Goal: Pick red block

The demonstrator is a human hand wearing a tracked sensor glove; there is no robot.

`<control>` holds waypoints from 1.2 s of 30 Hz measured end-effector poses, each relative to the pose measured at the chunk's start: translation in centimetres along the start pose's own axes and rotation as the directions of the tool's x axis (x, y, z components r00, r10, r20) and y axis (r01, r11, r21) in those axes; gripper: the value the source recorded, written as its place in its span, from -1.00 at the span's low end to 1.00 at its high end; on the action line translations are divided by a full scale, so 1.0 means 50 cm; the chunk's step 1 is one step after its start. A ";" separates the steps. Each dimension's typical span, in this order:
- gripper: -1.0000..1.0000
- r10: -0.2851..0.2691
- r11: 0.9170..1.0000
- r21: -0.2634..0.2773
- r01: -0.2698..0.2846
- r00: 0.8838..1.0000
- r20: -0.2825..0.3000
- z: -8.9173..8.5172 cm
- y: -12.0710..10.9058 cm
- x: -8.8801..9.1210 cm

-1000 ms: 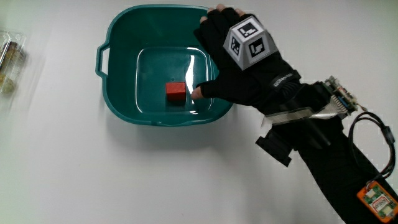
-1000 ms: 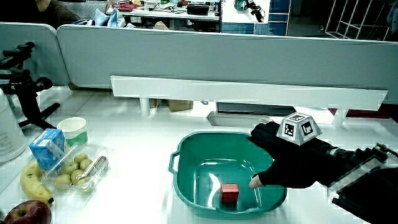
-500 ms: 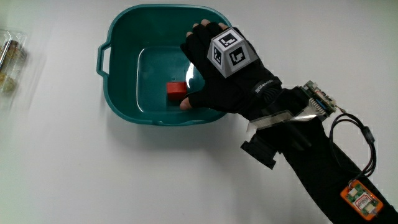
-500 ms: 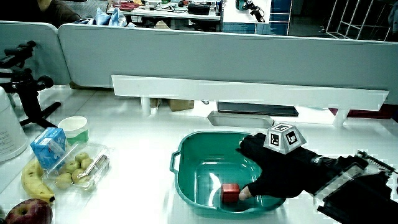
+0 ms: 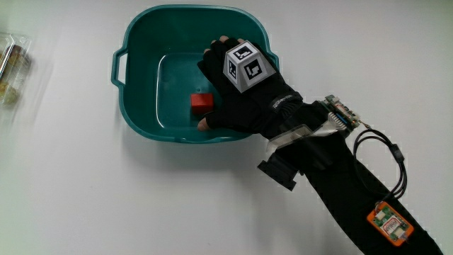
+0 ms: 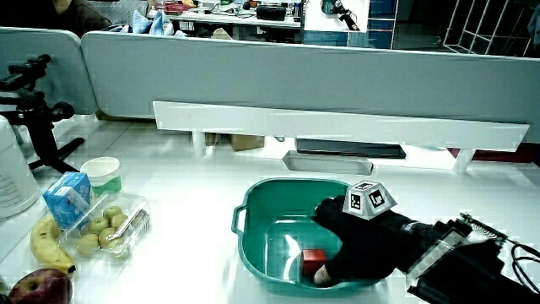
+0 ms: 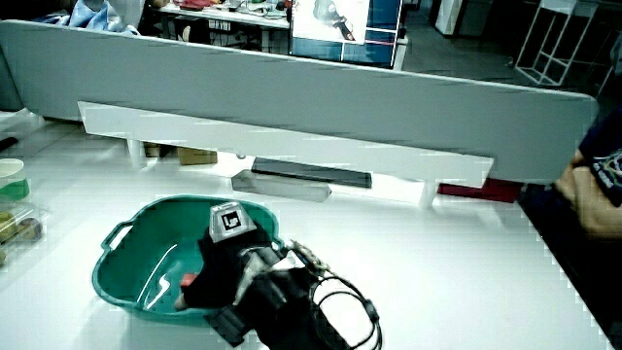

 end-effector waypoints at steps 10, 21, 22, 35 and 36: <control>0.00 0.007 0.998 -0.062 -0.008 1.000 -0.020 -0.013 0.026 -0.006; 0.00 0.028 0.996 -0.082 -0.031 0.999 -0.037 -0.014 0.036 -0.012; 0.00 0.027 0.996 -0.083 -0.030 0.999 -0.040 -0.014 0.037 -0.012; 0.27 0.048 0.996 -0.075 -0.053 0.997 -0.061 -0.011 0.045 -0.012; 0.29 0.051 0.996 -0.075 -0.055 0.997 -0.061 -0.012 0.045 -0.012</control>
